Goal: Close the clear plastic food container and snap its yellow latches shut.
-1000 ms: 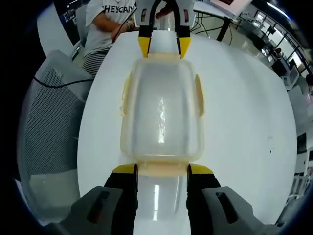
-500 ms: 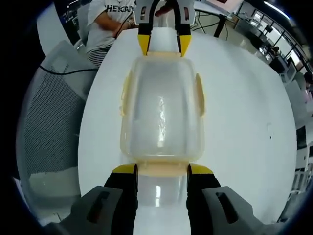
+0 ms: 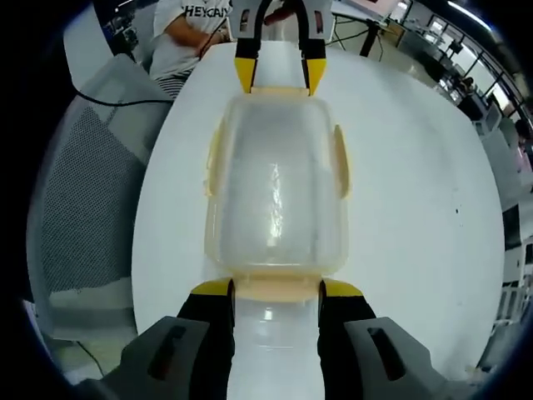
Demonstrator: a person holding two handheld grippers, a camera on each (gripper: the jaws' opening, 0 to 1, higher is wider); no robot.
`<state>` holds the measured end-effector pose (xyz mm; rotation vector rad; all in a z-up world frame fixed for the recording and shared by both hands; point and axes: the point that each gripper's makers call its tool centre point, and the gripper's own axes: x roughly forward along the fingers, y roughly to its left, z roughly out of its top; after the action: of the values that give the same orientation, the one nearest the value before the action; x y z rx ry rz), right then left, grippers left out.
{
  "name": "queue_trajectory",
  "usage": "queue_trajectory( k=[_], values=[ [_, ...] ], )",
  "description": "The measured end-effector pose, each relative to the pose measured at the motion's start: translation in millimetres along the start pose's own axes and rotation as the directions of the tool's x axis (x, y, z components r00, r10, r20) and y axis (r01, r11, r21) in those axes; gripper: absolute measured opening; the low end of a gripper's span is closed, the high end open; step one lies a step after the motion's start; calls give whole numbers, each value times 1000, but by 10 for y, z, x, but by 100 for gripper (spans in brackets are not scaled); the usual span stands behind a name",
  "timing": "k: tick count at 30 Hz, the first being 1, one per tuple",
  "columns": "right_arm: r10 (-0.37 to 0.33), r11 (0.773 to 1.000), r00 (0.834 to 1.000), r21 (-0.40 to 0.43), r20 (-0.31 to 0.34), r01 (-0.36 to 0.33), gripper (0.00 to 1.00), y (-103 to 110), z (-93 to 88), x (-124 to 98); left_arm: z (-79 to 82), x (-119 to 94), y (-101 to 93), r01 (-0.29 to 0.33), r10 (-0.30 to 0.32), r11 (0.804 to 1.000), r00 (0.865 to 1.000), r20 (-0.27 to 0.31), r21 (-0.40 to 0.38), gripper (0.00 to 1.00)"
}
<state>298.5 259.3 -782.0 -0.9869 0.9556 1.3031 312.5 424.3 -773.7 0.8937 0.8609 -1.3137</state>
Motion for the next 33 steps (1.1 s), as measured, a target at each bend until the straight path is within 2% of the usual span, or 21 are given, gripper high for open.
queue_trajectory(
  k=[13, 17, 25, 33],
  values=[
    [-3, 1000, 1000, -3, -18, 3, 35, 41, -404, -96, 373, 196, -57, 9, -9, 1000, 1000, -14, 8, 32],
    [-2, 1000, 1000, 3, -10, 2, 35, 55, -463, -121, 424, 242, -65, 8, -7, 1000, 999, -37, 21, 32],
    [-15, 1000, 1000, 6, 11, 15, 35, 54, -587, -189, 539, 301, -67, -2, 2, 1000, 999, -45, 16, 32],
    [-18, 1000, 1000, 6, 17, 18, 35, 69, -654, -167, 578, 347, -84, 2, -1, 1000, 998, -59, 15, 33]
  ],
)
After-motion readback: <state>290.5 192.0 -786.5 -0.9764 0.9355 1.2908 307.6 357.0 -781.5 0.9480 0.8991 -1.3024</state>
